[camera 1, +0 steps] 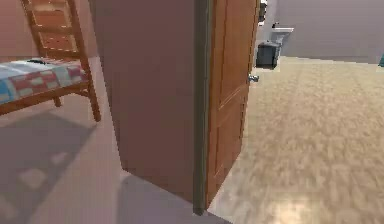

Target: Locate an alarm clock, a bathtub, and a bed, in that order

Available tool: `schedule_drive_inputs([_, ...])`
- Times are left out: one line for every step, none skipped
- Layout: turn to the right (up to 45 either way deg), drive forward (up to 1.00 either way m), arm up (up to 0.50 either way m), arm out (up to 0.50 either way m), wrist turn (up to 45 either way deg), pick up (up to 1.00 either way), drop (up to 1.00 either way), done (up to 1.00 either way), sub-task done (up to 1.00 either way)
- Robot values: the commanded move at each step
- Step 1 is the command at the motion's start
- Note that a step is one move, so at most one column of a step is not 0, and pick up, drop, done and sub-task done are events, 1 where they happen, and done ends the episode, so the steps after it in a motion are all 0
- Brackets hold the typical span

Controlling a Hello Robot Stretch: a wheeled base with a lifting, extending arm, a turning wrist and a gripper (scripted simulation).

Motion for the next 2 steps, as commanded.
schedule_drive_inputs([-42.0, 0.00, 0.00, 0.00, 0.0, 0.00, 0.00, 0.00, 0.00])
schedule_drive_inputs([0.0, 1.00, 0.00, 0.00, 0.0, 0.00, 0.00, 0.00, 0.00])
